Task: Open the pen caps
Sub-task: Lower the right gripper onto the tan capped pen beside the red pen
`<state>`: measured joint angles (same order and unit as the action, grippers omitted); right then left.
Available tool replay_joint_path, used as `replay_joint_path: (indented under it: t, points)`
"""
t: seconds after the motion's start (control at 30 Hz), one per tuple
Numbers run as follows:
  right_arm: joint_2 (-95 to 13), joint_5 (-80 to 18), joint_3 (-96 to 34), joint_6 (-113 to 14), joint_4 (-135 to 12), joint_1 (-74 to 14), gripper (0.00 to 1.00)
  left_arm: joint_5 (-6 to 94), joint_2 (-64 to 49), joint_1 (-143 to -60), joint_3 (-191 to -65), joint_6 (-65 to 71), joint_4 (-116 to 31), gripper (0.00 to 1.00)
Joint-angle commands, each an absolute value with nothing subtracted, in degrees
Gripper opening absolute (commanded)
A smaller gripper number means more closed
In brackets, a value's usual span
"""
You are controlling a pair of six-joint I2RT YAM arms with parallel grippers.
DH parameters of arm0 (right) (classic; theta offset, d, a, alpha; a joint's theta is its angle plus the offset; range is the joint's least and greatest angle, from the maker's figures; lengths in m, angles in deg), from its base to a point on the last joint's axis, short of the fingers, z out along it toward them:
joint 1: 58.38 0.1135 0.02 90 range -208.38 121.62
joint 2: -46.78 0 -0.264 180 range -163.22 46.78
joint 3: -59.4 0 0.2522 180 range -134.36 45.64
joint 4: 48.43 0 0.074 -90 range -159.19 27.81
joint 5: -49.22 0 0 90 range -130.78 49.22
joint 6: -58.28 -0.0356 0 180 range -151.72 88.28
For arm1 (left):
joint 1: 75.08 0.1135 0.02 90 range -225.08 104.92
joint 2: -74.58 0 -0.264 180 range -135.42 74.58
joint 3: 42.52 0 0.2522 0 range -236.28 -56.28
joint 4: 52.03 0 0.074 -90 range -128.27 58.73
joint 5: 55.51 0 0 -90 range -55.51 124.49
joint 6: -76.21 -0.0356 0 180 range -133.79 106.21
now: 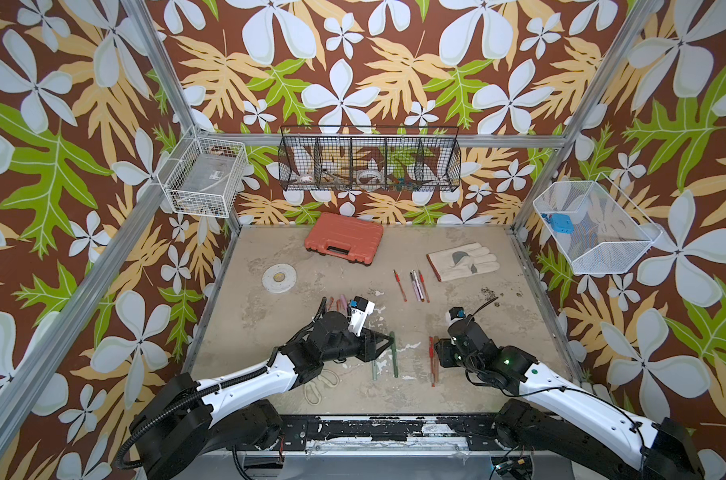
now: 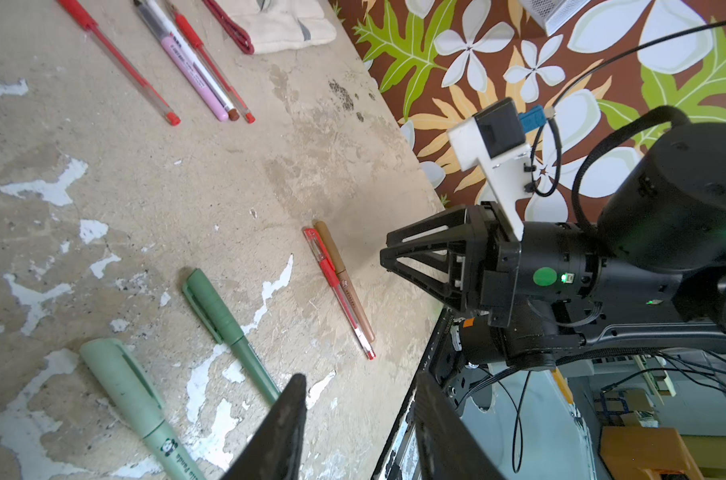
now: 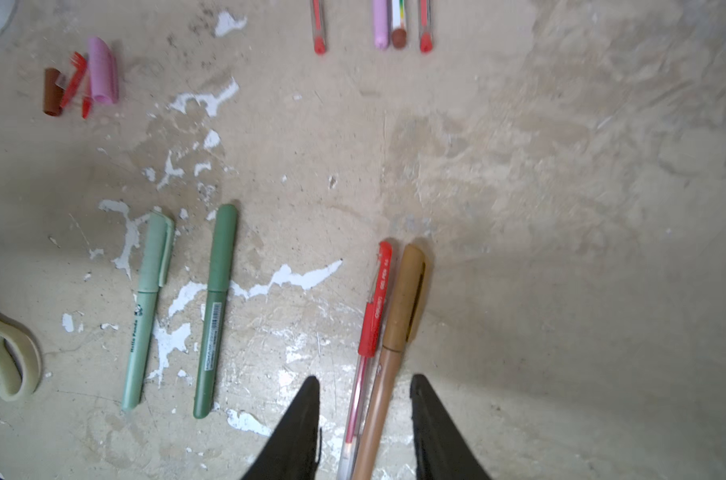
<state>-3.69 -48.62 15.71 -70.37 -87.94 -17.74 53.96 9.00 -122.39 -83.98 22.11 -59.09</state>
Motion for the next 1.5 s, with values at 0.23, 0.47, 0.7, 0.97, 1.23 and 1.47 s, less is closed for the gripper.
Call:
replay_joint_path:
  t: [0.23,0.47,0.7,0.97,1.23,1.47]
  points:
    - [-0.3,-52.4,16.3,-68.6,-88.6,-17.7,0.37,51.9,8.1,-122.4,-83.4,19.7,-60.8,0.44]
    - [-1.7,-51.1,17.1,-67.6,-86.9,-17.7,0.37,53.7,9.0,-122.4,-83.0,20.0,-62.5,0.44]
    - [-3.4,-47.8,18.0,-70.6,-87.9,-17.2,0.37,49.4,9.1,-122.5,-84.5,20.9,-57.7,0.45]
    - [-7.4,-51.9,21.0,-78.5,-88.3,-9.6,0.35,40.9,7.0,-122.4,-86.2,21.2,-51.5,0.44]
    - [-8.6,-54.0,22.9,-78.4,-86.9,-8.9,0.32,41.8,4.5,-122.4,-86.9,21.4,-51.3,0.44]
    - [-12.7,-51.2,23.0,-76.7,-83.7,-8.8,0.28,41.9,4.8,-122.5,-86.7,21.4,-51.5,0.44]
